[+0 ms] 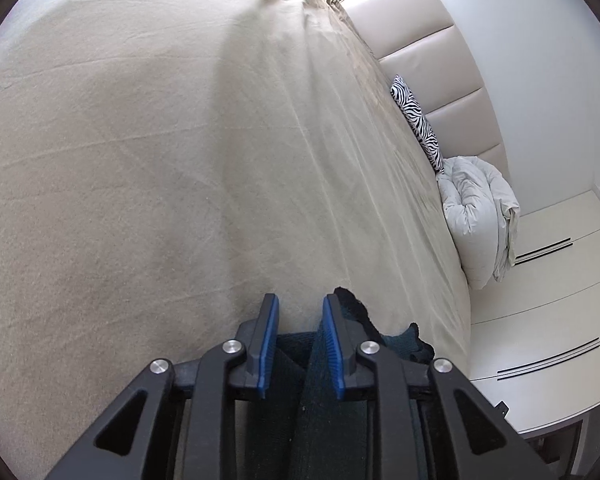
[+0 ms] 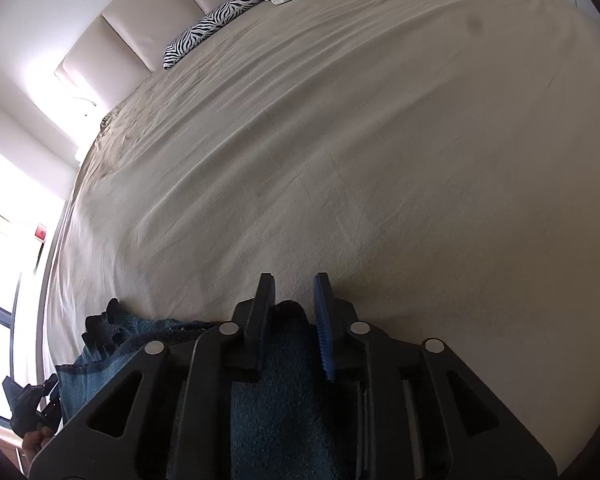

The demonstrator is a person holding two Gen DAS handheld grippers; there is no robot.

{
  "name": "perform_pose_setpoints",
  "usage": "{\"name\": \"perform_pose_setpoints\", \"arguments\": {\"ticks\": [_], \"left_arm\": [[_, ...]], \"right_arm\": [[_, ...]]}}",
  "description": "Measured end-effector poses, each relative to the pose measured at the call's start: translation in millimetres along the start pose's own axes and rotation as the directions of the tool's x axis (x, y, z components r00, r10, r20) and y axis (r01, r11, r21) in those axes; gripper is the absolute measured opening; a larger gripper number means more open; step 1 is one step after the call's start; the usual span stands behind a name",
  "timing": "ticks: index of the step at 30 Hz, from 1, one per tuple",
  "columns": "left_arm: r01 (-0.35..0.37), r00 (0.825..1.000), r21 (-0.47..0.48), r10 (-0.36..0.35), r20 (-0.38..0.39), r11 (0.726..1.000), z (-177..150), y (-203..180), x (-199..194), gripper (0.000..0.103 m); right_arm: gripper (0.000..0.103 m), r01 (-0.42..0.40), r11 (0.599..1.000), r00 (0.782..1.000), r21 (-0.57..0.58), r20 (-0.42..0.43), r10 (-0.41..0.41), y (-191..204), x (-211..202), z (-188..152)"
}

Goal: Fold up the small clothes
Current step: 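Carry the hem over the body toward the collar with both grippers, then lower the hem onto the sweater near the collar and open both grippers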

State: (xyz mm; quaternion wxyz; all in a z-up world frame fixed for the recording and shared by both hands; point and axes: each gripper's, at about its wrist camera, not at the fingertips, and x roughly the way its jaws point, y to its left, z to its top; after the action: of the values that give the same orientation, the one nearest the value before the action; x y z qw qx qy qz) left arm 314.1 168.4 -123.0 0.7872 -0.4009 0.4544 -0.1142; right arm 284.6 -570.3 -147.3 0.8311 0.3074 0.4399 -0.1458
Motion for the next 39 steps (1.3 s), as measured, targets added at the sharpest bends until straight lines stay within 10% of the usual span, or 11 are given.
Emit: {"name": "perform_pose_setpoints", "arguments": {"ticks": [21,39], "left_arm": [[0.008,0.999,0.282,-0.02,0.042,0.959,-68.2,-52.2,-47.1,0.053],[-0.115,0.993,0.386,0.111,0.033,0.915,-81.0,-44.1,-26.8,0.053]], "right_arm": [[0.044,-0.004,1.0,0.996,-0.023,0.09,0.006,-4.9,-62.1,-16.5],[0.044,0.028,0.979,1.0,-0.204,-0.006,-0.03,13.7,-40.5,-35.4]]}}
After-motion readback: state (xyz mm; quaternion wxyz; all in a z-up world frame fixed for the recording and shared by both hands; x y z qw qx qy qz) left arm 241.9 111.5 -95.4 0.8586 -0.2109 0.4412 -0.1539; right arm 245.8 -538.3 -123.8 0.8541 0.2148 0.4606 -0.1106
